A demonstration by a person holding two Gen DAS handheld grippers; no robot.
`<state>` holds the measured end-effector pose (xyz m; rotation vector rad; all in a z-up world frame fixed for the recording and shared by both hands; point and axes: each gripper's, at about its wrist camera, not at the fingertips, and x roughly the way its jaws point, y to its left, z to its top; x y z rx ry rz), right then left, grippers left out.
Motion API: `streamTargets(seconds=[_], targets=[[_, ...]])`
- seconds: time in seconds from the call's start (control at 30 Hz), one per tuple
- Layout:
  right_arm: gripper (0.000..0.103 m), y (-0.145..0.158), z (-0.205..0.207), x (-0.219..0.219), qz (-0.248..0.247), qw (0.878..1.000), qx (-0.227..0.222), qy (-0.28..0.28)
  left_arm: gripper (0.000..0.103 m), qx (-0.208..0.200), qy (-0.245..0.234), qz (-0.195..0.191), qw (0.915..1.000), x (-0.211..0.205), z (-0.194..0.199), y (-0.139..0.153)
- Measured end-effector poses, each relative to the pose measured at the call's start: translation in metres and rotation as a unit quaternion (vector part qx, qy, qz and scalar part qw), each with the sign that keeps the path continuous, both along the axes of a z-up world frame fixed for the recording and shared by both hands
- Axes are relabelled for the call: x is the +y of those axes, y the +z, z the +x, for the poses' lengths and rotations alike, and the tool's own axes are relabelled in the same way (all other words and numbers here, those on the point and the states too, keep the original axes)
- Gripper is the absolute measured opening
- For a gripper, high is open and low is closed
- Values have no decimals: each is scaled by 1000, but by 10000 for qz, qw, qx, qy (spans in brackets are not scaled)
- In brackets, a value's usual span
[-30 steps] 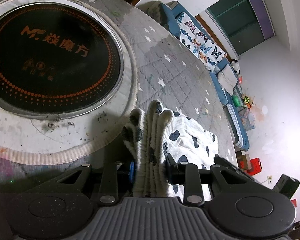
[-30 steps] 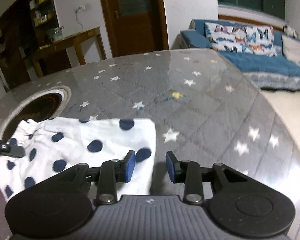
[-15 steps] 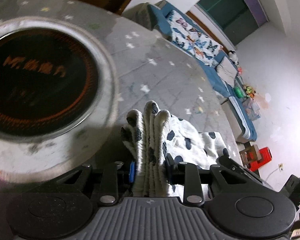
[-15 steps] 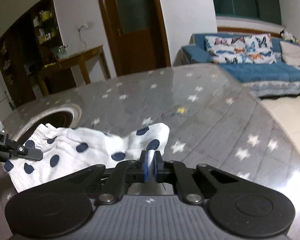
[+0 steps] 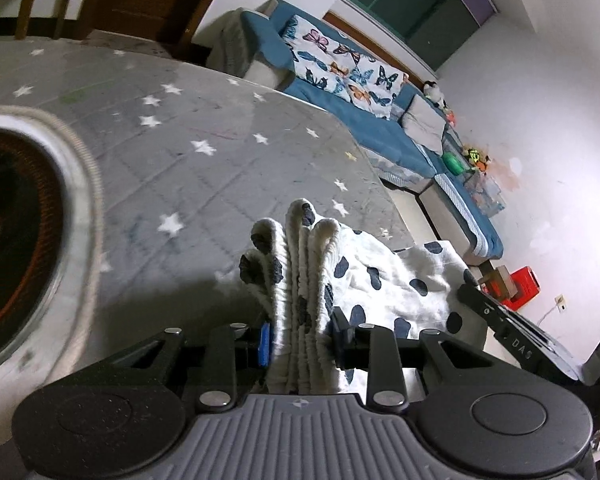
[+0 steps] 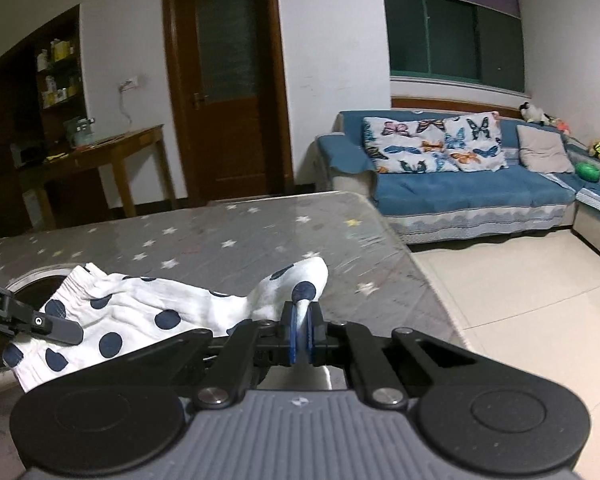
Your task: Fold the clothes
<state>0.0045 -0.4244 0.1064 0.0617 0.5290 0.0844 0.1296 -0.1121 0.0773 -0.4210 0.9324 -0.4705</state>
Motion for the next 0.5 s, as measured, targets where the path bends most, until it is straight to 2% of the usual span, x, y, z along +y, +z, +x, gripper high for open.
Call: streamTargets(seconds=[0.5], targets=[[4,-26,24,-30,-90,9991,252,-330,31,84,-292,399,9987,-50,22,-17]])
